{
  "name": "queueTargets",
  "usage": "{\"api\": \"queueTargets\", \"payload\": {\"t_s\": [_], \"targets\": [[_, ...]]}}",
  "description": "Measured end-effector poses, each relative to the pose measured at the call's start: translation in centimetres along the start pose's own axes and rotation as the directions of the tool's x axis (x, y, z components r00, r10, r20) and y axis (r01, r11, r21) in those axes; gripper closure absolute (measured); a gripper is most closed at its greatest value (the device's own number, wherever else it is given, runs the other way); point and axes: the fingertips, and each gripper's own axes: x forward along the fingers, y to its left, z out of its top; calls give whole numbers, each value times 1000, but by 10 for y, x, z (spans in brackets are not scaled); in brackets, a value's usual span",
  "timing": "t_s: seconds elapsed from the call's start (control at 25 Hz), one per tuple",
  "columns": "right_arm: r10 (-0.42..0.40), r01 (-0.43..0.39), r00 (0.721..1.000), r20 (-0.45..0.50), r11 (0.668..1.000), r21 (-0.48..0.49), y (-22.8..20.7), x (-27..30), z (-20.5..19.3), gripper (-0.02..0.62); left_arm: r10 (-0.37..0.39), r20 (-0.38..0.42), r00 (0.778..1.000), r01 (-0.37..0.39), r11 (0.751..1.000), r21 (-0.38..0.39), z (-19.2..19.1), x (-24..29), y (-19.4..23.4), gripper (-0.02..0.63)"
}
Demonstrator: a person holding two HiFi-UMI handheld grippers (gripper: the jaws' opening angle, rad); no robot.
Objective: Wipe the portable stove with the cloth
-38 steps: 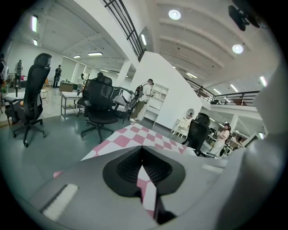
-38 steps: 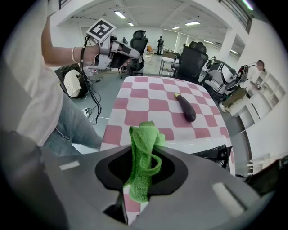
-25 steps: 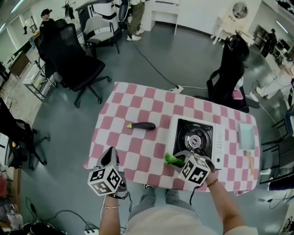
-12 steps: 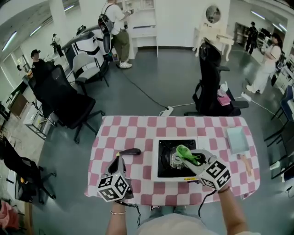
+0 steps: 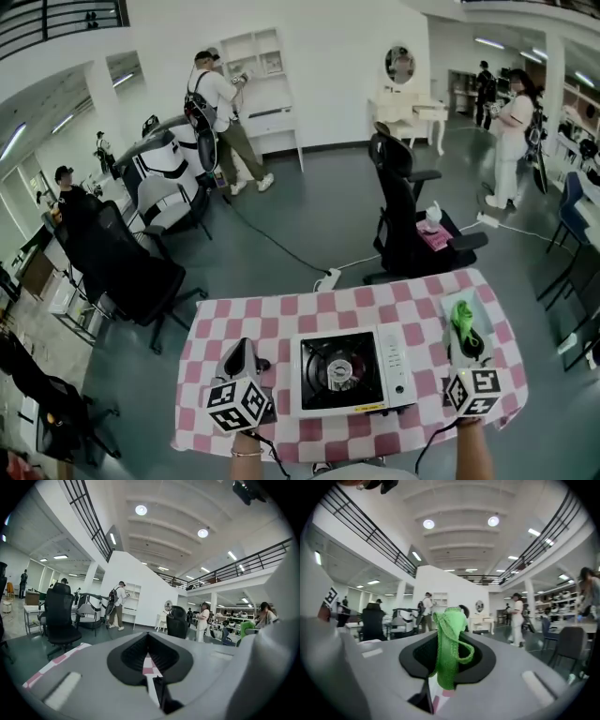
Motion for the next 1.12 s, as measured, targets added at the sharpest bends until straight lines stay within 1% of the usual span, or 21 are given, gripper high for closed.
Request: {"api": "queueTargets", "payload": {"t_s": [0.04, 0.08, 0.12, 0.2, 0.32, 0.48, 0.6, 0.76, 0.96, 1.12], "targets": [[-73, 73, 997, 4, 997, 8, -17, -7, -3, 518, -3, 5, 1000, 3, 1000, 5, 1, 2, -4, 606], [-128, 128, 992, 6, 992, 14, -29, -13, -7, 518, -5, 7, 1000, 5, 1000, 9, 0, 4, -7, 604], [-166, 166, 986, 6, 986, 20, -39, -19, -10, 518, -6, 5, 1000, 6, 1000, 11, -1, 5, -9, 605], [-202, 202, 979, 3, 979, 34, -49, -27, -17, 518, -6, -2, 1000, 6, 1000, 11, -5, 6, -10, 606], [-216, 217, 976, -12, 975, 52, -54, -31, -27, 518, -4, -10, 1000, 4, 1000, 11, -11, 6, -11, 606], [-237, 238, 971, -20, 970, 55, -52, -31, -29, 518, -8, -10, 1000, 8, 1000, 11, -13, 5, -8, 606], [-248, 249, 968, -29, 968, 32, -45, -33, -28, 518, -9, -10, 1000, 9, 1000, 7, -12, 2, -4, 606], [-245, 246, 969, -27, 967, 69, -38, -36, -27, 518, -13, -8, 1000, 13, 1000, -6, -13, -2, 1, 606], [-256, 258, 966, -34, 965, 44, -27, -41, -26, 518, -19, -16, 1000, 19, 1000, -20, -18, -8, 7, 606], [-253, 254, 967, -35, 966, 47, -19, -46, -25, 518, -24, -29, 999, 23, 999, -40, -25, -11, 15, 605]]}}
